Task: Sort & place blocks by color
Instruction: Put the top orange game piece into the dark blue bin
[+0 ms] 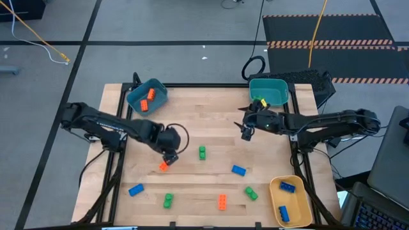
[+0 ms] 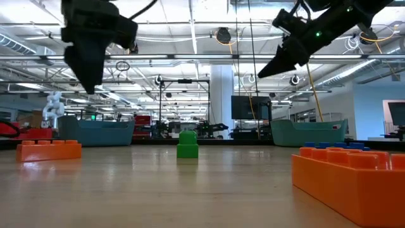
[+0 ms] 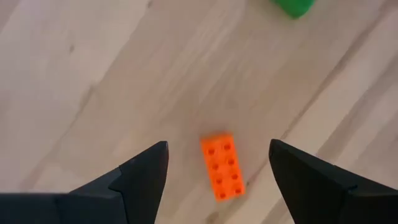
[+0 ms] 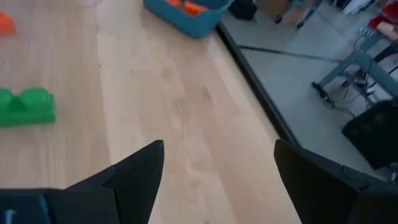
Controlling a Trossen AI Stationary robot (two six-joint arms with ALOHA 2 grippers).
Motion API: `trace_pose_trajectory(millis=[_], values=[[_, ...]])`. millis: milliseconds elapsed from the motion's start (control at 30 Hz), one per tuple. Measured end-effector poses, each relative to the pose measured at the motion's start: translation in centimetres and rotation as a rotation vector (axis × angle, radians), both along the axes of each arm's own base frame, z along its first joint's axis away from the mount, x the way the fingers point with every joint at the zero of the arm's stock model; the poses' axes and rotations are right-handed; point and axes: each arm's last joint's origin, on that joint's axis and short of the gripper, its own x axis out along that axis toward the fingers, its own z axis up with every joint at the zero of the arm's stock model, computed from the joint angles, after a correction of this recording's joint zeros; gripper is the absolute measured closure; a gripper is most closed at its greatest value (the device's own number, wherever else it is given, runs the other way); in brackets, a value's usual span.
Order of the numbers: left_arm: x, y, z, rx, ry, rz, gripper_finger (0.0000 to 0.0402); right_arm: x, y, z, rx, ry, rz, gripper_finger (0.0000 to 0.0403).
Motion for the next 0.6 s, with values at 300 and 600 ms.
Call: trace_pose_trajectory(millis=[300, 600], values=[[0.2, -4.0, -2.5, -0.024, 0.101, 0.085, 0.0121, -0.8, 0.0, 1.4, -0.057, -0.051, 0.021, 0.0106], [1.1, -5.4, -5.8, -0.025, 0.226, 0.098, 0.0121, -1.2, -0.7, 1.8, -0.068, -0.064, -0.009, 0.0106]])
